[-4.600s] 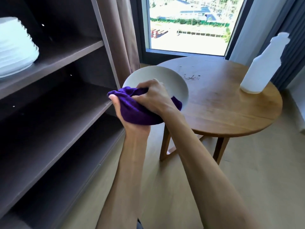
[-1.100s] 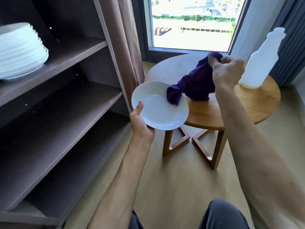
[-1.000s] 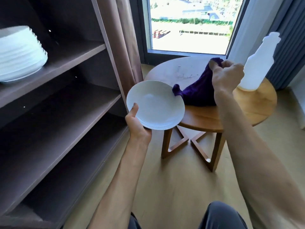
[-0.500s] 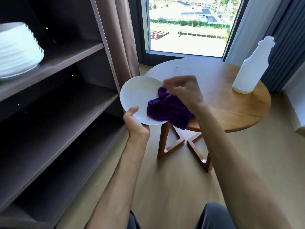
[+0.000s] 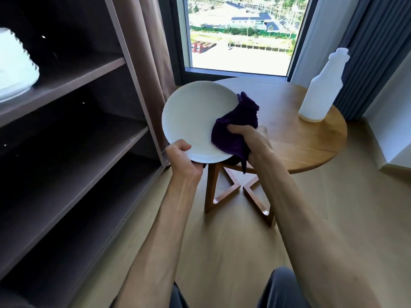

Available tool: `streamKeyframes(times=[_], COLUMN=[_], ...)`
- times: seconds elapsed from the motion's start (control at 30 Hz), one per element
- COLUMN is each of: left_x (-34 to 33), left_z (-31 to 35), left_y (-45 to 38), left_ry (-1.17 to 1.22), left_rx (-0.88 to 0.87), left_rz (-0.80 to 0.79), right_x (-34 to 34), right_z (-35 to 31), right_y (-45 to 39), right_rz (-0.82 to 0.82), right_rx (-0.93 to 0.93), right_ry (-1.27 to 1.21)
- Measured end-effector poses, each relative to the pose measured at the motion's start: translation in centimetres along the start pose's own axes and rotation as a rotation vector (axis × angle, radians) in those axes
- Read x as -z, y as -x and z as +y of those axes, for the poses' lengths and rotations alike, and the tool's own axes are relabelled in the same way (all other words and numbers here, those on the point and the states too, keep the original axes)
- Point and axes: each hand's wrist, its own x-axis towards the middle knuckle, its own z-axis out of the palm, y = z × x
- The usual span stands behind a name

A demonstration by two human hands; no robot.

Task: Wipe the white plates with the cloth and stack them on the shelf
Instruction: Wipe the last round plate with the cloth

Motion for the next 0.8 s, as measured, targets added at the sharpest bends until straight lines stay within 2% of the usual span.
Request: streamKeyframes(times=[0.1,0.17,0.23,0.37,0.57,0.6,0.63,0.67,0.7,0.73,0.8], left_x=[-0.6,-1.0,-1.1,-0.2,0.8,0.7,0.6,0.5,0.7,1.1,1.4], left_z=[1.6,1.2,-0.5,-0.9,7.0,7.3,7.0,6.5,5.8,5.2,5.0], left_y=[-0.3,0.3,1.2,1.5,0.1,0.5,0.9,1.2,1.4,1.5,1.8], left_ry=[-0.155,-0.337,-0.508,-0.63,-1.132,-1.193,-1.295,-1.435,-1.585,-1.695,-1.796], left_rx=[-0.068,-0.193,-0.316,-0.353,-0.325,-0.372,-0.491,-0.672,-0.864,-1.003,-1.079], left_rz=[-0.036,0.044,0.098,0.112,-0.302,-0.296,-0.248,-0.196,-0.21,-0.27,-0.416], right_x=[-0.9,-1.8,-2.7,-3.4,-0.9,-0.9,-1.0,-1.1,-1.2,-1.2,-0.9], right_z=[0.5,0.8,1.1,2.4,1.9,1.8,1.7,1.5,1.2,1.0,0.4], right_y=[0.1,-0.2,-0.4,0.3,-0.2,-0.2,-0.2,-0.3,-0.3,-0.4,-0.5], right_rz=[0.072,0.135,0.193,0.173,0.129,0.126,0.134,0.149,0.167,0.179,0.176], right_rx=[-0.031,-0.049,-0.055,-0.074,-0.043,-0.033,-0.03,-0.034,-0.041,-0.049,-0.05], right_ry=[-0.229,-0.345,-0.415,-0.453,-0.346,-0.333,-0.33,-0.334,-0.336,-0.332,-0.319])
